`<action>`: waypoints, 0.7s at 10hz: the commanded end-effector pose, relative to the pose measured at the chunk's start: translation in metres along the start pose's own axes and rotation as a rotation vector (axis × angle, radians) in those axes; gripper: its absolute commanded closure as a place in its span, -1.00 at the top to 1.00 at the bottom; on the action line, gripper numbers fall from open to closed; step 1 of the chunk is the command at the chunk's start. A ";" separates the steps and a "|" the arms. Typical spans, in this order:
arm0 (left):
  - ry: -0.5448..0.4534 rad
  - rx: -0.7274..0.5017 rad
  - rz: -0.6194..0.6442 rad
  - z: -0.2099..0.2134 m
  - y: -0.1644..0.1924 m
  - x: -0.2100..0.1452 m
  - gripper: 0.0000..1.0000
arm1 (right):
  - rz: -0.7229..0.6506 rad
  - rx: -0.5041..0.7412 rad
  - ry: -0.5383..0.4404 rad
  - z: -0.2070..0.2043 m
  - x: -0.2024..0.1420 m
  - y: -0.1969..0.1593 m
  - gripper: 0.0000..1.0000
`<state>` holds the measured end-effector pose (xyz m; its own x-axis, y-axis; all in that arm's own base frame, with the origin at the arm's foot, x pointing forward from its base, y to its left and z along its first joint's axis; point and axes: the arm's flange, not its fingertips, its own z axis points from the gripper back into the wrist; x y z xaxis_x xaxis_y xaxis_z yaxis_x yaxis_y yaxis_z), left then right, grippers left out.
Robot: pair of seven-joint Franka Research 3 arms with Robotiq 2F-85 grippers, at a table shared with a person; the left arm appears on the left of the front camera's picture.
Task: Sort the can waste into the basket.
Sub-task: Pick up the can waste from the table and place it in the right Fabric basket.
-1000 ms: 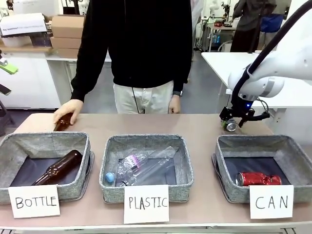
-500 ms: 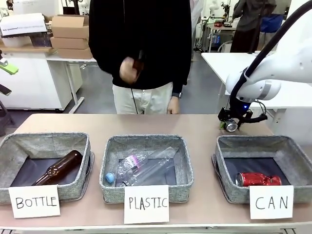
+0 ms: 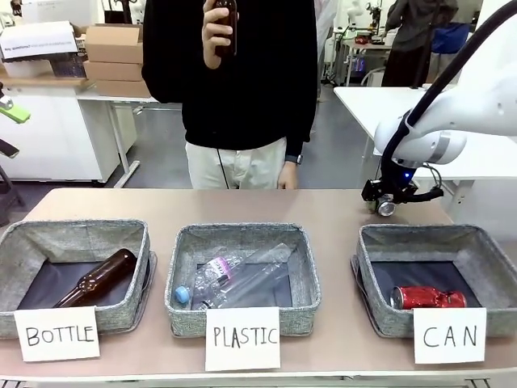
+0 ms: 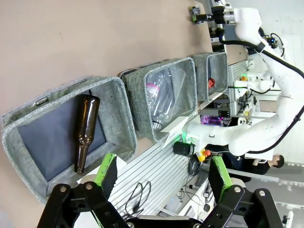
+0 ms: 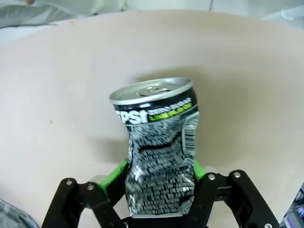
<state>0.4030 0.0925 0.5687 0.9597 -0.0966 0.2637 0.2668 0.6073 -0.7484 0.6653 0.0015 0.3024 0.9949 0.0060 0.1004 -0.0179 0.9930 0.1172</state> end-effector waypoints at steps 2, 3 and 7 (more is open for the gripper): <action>0.001 0.005 0.001 0.001 -0.002 -0.002 1.00 | -0.012 -0.043 0.019 -0.003 0.004 0.003 -1.00; 0.001 0.005 0.001 0.001 -0.002 -0.002 1.00 | -0.014 -0.047 0.022 -0.002 0.004 0.004 -1.00; 0.001 0.005 0.001 0.001 -0.002 -0.002 1.00 | -0.017 0.006 0.056 0.017 0.003 0.002 -1.00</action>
<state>0.4030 0.0925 0.5687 0.9597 -0.0967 0.2637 0.2668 0.6073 -0.7484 0.6648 0.0022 0.3048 0.9970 0.0065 0.0777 -0.0150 0.9940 0.1085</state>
